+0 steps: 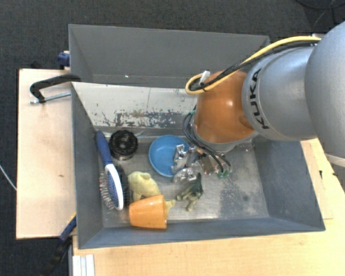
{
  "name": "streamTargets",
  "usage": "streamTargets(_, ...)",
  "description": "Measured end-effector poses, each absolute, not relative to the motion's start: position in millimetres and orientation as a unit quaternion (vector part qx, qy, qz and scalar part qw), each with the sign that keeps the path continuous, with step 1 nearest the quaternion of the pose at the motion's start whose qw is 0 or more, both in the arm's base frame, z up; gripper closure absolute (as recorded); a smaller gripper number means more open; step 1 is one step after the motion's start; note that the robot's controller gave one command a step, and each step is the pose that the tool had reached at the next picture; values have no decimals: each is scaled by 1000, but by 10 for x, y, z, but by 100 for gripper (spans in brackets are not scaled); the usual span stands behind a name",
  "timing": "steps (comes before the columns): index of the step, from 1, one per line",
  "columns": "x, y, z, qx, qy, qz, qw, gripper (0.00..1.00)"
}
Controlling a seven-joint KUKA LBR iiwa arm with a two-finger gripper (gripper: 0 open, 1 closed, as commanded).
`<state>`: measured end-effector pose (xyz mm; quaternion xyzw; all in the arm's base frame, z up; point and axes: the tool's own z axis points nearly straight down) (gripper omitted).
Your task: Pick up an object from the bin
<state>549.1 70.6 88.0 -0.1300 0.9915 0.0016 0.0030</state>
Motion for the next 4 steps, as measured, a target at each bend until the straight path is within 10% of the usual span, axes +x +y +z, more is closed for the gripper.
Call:
streamTargets(1, 5480, 693, 852, -129, 992, 1, 1, 0)
streamTargets(2, 5488, 699, 873, -130, 992, 1, 3, 100)
streamTargets(4, 5710, 716, 2844, -214, 977, 0, 8, 100)
